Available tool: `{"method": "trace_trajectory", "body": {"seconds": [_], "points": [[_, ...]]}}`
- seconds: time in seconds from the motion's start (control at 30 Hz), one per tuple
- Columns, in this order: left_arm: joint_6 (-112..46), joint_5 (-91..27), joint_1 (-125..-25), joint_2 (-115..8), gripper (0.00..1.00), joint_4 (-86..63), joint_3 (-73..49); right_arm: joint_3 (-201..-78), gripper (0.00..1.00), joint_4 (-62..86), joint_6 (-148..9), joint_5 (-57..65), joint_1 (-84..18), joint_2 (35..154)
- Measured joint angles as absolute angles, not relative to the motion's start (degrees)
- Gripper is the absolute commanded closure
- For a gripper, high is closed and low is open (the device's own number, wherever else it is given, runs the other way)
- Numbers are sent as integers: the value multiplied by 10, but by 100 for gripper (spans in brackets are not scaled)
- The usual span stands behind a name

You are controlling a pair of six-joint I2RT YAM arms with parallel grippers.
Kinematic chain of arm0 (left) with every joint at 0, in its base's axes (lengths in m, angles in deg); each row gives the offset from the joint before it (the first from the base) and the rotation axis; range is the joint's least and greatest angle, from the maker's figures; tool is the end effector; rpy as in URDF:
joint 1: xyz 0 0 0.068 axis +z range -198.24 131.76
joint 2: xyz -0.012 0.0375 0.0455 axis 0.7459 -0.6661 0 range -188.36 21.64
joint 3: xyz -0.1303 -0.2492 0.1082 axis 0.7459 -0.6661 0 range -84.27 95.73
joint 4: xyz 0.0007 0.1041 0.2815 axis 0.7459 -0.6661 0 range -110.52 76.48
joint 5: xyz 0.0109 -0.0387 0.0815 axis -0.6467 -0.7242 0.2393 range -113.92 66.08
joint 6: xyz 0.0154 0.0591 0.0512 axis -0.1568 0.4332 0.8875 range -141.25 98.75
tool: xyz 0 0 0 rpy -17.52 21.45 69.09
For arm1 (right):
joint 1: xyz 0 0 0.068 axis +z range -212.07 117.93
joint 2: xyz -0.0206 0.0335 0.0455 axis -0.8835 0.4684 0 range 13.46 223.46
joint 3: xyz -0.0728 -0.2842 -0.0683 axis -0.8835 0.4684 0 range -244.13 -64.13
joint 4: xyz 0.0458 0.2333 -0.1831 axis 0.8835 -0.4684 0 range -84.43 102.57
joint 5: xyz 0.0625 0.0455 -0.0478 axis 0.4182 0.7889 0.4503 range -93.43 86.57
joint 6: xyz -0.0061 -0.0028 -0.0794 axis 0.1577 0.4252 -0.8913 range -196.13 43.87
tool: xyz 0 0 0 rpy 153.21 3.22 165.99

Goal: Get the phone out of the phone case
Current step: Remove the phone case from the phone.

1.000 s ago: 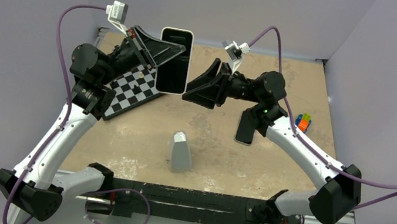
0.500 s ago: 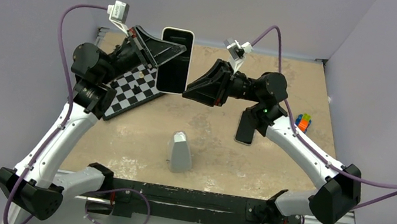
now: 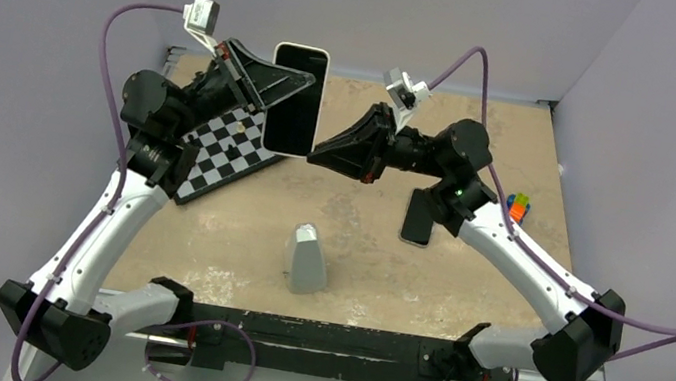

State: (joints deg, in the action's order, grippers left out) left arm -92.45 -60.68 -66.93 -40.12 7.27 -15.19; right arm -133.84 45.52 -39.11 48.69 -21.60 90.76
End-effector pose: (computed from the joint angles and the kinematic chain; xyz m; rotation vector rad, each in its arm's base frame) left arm 0.2435 -0.1257 0.5287 0.0657 1.3706 -1.6967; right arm 0.2324 0.2694 0.4710 -0.9553 1.1618 1.6313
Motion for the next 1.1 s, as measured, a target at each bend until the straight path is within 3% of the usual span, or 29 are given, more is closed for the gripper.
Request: {"method": "trace_trajectory", "body": {"seconds": [0.43,1.1], "points": [[-1027,-600,-654,-431,100,190,-152,-1399,100,312,-610,397,-197,887],[-996,-638,-631,-467,100,238,-124,-1413,100,312,-672,387,-206,922]]}}
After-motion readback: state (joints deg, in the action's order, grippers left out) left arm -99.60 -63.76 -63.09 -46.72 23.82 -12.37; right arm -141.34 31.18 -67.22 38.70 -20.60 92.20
